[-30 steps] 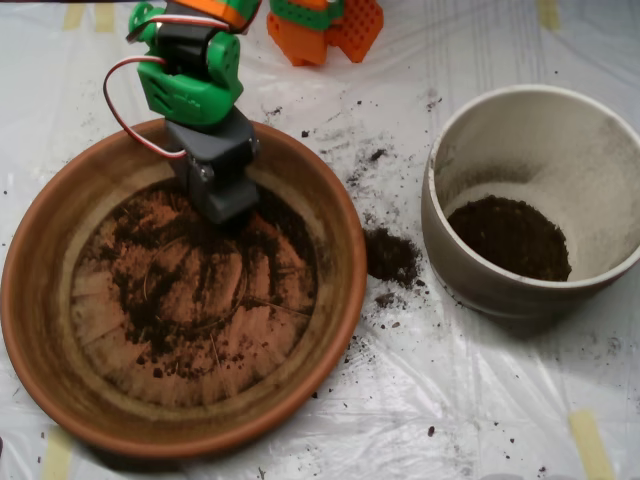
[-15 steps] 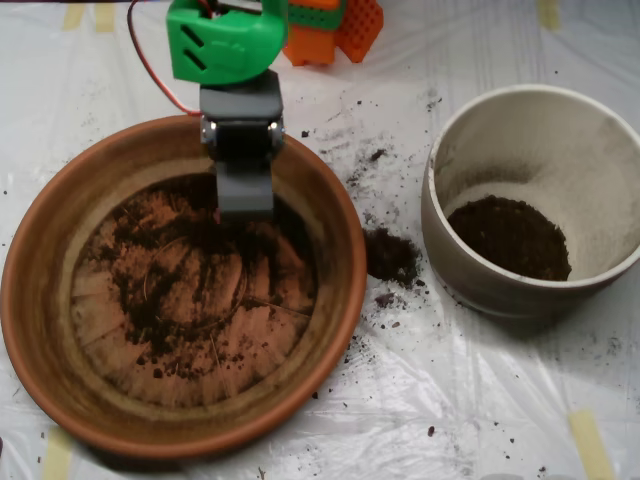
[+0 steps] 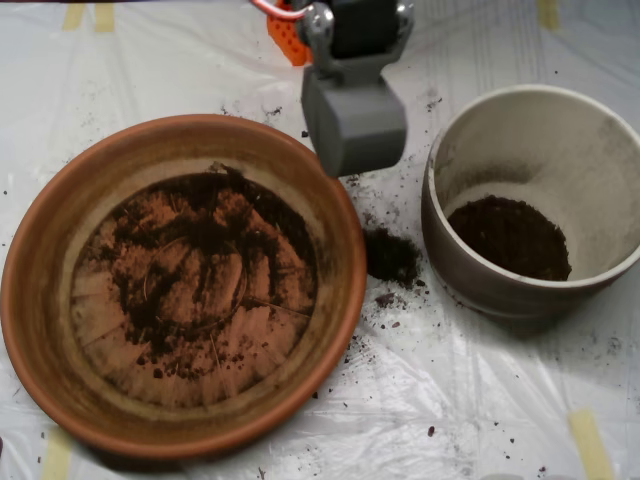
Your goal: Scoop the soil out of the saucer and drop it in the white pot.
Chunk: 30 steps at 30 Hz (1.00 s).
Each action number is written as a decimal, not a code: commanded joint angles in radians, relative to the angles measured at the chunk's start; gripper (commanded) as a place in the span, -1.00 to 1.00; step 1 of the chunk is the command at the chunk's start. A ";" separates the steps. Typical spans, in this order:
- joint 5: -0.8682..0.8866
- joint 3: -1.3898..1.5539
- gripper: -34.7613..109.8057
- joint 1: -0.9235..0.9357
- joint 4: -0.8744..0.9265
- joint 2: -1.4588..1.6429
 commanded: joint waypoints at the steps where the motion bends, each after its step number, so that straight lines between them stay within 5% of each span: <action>1: -0.008 -0.166 -0.53 -0.129 0.029 0.041; 9: -0.052 -0.351 -0.49 -0.333 0.084 -0.187; 13: -0.051 -0.439 0.03 -0.321 0.183 -0.347; 30: 0.015 -0.005 -0.10 -0.273 0.017 0.179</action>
